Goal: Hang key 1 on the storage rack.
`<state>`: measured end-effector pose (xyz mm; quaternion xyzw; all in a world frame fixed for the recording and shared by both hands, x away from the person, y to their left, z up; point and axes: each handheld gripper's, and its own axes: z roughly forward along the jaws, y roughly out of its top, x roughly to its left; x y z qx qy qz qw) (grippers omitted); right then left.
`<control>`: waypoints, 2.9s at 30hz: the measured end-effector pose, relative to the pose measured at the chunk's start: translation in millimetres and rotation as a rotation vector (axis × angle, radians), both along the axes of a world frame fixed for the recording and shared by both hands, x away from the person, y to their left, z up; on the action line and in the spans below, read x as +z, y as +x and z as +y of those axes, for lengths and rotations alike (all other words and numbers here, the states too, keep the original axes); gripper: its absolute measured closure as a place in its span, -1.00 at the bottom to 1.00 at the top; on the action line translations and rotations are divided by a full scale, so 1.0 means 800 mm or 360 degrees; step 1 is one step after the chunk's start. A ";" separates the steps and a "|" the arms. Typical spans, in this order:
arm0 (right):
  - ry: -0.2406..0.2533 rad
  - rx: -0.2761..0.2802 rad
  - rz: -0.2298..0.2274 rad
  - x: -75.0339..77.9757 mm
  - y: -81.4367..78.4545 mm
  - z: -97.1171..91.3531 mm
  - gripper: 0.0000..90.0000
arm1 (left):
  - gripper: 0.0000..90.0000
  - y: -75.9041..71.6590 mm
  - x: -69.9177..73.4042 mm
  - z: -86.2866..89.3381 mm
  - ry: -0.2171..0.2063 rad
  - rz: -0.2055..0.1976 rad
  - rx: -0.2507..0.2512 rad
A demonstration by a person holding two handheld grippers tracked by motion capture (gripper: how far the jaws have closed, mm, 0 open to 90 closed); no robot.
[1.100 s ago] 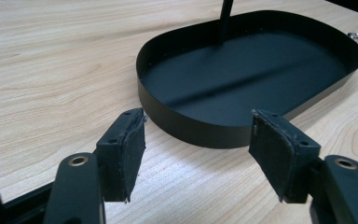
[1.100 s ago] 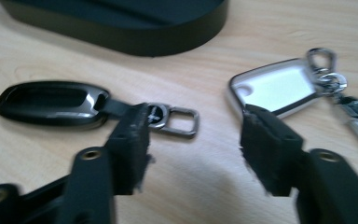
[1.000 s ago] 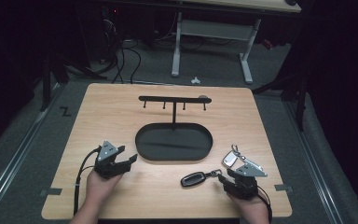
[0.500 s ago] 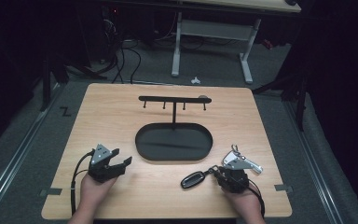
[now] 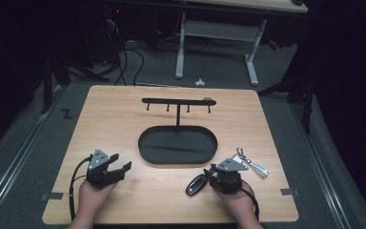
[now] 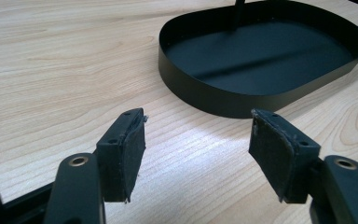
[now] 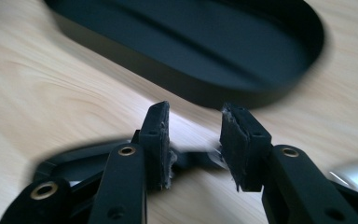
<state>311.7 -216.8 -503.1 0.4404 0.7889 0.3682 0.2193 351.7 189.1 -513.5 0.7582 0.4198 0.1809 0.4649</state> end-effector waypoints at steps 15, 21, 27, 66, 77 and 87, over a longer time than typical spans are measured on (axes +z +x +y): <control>-0.0085 0.0232 0.0071 -0.018 -0.010 0.054 0.53 | -0.19 -0.001 0.004 -0.002 0.0000 -0.0031 -0.0006; -0.0080 0.0224 0.0043 -0.017 -0.025 0.042 0.48 | -0.19 0.010 0.005 -0.017 -0.0006 -0.0039 -0.0056; 0.0023 0.0027 0.0016 -0.007 -0.045 0.019 0.10 | -0.19 0.018 0.008 -0.031 0.0000 -0.0056 -0.0096; 0.0002 -0.0135 0.0249 -0.017 -0.050 -0.035 0.22 | -0.19 0.016 0.006 -0.038 0.0039 -0.0056 -0.0149; -0.0048 -0.0090 0.0301 -0.016 -0.060 -0.045 0.72 | -0.21 0.023 0.007 -0.056 0.0050 -0.0079 -0.0198; -0.0072 -0.0097 0.0312 -0.013 -0.061 -0.068 0.71 | -0.20 0.025 0.007 -0.056 0.0047 -0.0072 -0.0205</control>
